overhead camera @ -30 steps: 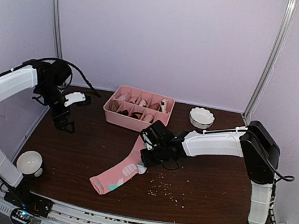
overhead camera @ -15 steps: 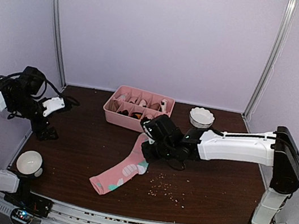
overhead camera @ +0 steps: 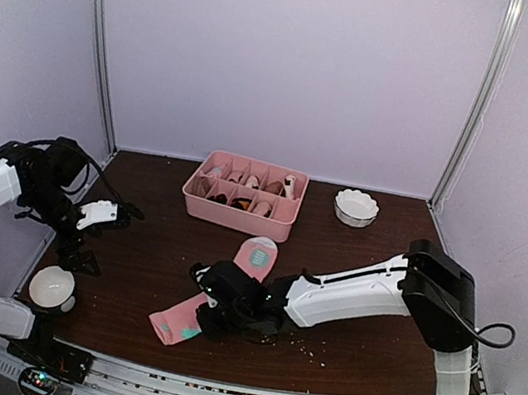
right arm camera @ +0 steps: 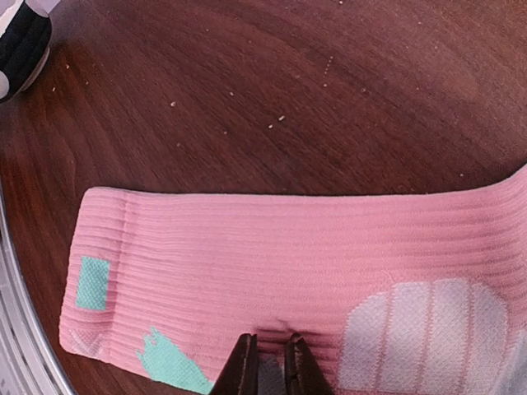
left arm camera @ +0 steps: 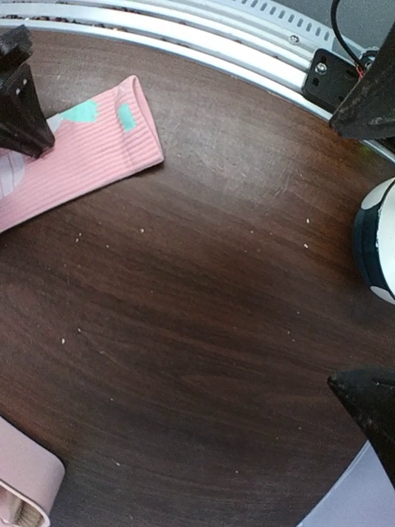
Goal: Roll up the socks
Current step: Adjust the sock at the center of the board.
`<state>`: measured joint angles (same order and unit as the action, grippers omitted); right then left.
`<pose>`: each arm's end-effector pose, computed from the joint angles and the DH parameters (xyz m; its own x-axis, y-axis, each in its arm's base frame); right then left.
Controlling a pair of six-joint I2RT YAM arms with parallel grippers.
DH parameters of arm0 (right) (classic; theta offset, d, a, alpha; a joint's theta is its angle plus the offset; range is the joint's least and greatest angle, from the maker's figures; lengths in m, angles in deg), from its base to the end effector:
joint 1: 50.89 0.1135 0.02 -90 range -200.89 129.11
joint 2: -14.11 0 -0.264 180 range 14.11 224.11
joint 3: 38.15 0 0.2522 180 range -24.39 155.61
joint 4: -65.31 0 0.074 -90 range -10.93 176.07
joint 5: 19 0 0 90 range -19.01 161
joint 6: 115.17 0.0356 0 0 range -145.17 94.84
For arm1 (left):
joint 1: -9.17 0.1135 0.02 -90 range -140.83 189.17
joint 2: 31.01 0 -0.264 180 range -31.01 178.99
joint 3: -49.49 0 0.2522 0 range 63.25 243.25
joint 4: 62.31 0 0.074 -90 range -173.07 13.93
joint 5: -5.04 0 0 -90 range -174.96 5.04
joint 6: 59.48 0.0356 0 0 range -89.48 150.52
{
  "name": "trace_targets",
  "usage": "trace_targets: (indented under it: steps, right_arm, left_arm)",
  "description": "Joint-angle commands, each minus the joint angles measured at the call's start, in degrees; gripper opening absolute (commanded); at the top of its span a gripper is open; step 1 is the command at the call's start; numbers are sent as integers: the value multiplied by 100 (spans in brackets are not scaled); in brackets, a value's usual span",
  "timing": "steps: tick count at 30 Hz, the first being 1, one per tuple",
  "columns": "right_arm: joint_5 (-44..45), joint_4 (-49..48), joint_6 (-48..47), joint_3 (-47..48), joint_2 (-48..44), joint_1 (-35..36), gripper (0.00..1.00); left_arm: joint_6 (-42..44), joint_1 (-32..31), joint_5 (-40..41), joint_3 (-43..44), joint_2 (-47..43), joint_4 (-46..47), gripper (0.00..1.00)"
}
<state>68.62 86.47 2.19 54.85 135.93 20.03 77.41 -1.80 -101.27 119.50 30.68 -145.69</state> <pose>0.1459 0.4263 0.1323 -0.6603 -0.5043 -0.5565 -0.7313 0.6003 0.3238 0.1672 -0.0426 0.2779 -0.4630 0.8035 -0.3743 0.8659 0.5003 0.0028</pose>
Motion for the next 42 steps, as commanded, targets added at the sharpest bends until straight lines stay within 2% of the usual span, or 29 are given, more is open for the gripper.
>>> trace_targets:
  steps: [1, 7, 12, 16, 19, 23, 28, 37, 38, 39, 42]
  right_arm:
    - [-107, 168, 240, -618, -260, -226, 12]
    - [-60, 460, 44, -1276, -788, -539, 12]
    - [446, 1139, -441, -962, -746, -768, 14]
    - [1091, 1730, -732, -589, -690, -795, 17]
    - [1081, 1524, -782, -883, -1114, -779, 20]
    - [1171, 1483, -926, -1295, -1715, -612, 28]
    - [1287, 1360, -840, -1260, -2067, -180, 42]
    - [2318, 233, -1584, -1764, -1940, 1045, 50]
    - [2295, -13, -1626, -1880, -1931, 1112, 70]
    - [2285, -169, -1609, -1960, -1922, 1160, 77]
    - [2636, -121, -1552, -1909, -1826, 1265, 76]
  left_arm:
    - [576, -122, -507, -83, 312, 36, 98]
    - [883, -632, -886, 190, 1082, 39, 98]
    - [784, -1118, -863, 639, 1688, -20, 98]
    - [727, -1370, -707, 690, 1691, -9, 98]
    - [532, -1393, -639, 589, 1501, -63, 98]
    - [286, -1392, -416, 244, 964, -76, 98]
    - [64, -1392, -230, 215, 623, -88, 98]
    - [136, -1396, -463, 317, 757, -235, 98]
    - [172, -1397, -492, 295, 728, -217, 98]
    - [185, -1393, -537, 292, 722, -203, 98]
    - [249, -1395, -800, 244, 722, -189, 98]
